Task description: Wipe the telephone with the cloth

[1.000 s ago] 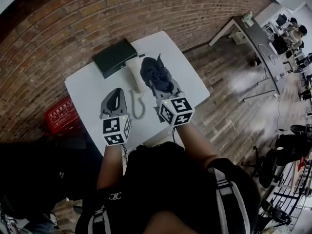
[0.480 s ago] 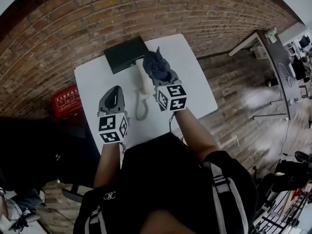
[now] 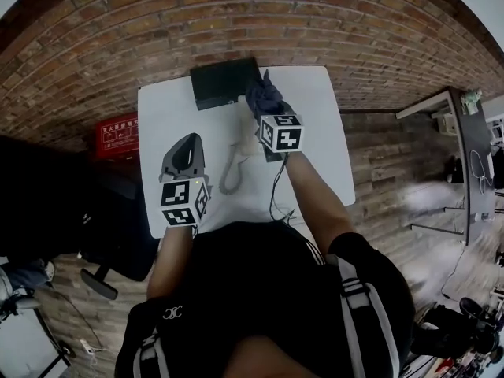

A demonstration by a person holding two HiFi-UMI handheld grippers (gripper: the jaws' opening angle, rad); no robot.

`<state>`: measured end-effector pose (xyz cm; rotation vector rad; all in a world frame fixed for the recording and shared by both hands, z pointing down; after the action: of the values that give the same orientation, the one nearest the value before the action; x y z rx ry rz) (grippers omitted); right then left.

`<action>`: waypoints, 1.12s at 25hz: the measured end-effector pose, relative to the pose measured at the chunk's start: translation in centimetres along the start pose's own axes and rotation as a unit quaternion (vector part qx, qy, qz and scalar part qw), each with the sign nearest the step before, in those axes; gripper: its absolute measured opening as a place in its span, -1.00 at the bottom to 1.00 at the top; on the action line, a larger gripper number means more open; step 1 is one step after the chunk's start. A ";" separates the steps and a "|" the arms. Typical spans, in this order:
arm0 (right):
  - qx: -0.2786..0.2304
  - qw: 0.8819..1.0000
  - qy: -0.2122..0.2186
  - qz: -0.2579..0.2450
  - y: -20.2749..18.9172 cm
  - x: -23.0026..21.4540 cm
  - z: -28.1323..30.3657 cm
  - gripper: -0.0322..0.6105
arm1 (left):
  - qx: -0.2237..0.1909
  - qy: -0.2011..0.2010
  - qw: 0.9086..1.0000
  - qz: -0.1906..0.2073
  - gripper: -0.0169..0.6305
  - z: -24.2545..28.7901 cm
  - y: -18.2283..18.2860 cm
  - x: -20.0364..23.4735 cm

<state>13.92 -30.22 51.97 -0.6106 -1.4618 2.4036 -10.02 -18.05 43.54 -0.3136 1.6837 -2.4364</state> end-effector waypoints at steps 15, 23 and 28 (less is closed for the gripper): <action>0.139 0.990 0.003 -0.030 -4.0 -2.2 7.0 -0.76 | 0.020 0.048 0.999 -0.008 -0.97 0.0 -1.0 0.0; 0.137 0.989 0.022 -0.051 -5.0 -1.9 6.7 -0.76 | 0.032 0.052 0.998 -0.010 -0.97 0.0 -1.6 -0.2; 0.142 0.982 0.033 -0.124 -6.1 -0.7 6.4 -0.76 | 0.029 0.049 0.998 -0.013 -0.97 0.5 -1.9 -0.7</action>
<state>11.49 -32.72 60.13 -0.4105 -1.0703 2.3101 -9.24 -17.66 45.42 -0.2132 1.6531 -2.5539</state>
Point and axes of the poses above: the fingertips, and each gripper's own axes: z forward along the fingers, x to its left, y out of its top, the point moved 9 cm from there along -z, backward along the fingers, and after that the axes turned 8 degrees about y, right-handed, at the moved point
